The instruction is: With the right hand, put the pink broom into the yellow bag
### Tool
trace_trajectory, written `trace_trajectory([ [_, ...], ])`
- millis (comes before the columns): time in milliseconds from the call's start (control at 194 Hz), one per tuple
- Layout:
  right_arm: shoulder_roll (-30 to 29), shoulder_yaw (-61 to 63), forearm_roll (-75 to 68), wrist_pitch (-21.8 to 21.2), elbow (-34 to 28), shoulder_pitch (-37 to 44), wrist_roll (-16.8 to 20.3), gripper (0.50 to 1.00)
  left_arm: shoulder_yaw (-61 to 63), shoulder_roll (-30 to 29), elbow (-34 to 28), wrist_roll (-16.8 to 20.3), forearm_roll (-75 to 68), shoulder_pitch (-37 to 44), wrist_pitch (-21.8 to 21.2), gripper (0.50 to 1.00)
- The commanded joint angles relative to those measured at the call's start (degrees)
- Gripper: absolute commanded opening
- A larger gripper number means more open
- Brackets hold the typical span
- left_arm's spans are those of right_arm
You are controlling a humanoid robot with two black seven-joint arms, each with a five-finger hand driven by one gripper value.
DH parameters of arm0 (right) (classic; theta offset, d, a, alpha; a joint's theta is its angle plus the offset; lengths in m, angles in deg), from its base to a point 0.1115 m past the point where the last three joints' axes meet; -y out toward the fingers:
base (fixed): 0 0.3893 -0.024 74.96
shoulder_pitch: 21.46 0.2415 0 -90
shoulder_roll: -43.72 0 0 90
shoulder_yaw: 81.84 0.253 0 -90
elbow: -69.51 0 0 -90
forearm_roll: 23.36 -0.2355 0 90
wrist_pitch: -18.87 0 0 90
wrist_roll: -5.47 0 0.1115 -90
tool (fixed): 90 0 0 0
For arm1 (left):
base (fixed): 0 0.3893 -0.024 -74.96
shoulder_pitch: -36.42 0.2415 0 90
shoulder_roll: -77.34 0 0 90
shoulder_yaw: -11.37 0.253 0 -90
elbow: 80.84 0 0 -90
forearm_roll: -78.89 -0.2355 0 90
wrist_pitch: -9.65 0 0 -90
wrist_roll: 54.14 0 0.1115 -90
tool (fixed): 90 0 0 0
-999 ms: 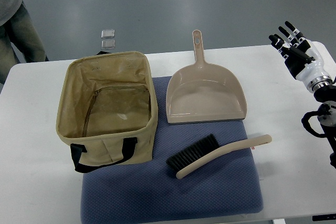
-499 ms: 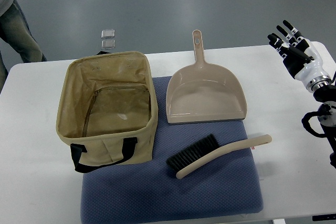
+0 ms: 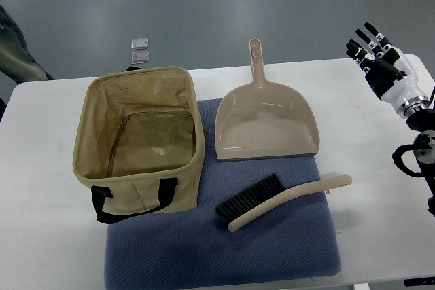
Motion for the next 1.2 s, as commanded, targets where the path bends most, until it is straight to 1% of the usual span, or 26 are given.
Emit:
trace_trajectory([
  [0,0.04,0.0,0.0,0.06,0.0,0.08,0.09,0.928,0.0,0.0,0.0,0.0,-0.01,0.0,0.0,1.0],
  [314,0.22,0.0,0.0,-0.38,0.0,0.08,0.0,0.928,0.0,0.0,0.0,0.0,-0.01,0.0,0.0,1.0],
  [469,0.31,0.0,0.0,-1.78,0.0,0.17,0.0,0.928,0.0,0.0,0.0,0.0,-0.01,0.0,0.0,1.0],
  [927,0.75,-0.18,0.0,-1.87,0.0,0.43,0.0,0.928,0.0,0.0,0.0,0.0,-0.01,0.0,0.0,1.0],
  [1066,1.71,-0.79,0.0,-2.14,0.0,0.52,0.0,0.928,0.0,0.0,0.0,0.0,-0.01,0.0,0.0,1.0],
  [1195,2.77,-1.32,0.0,-3.37,0.0,0.7,0.0,0.928,0.0,0.0,0.0,0.0,-0.01,0.0,0.0,1.0],
])
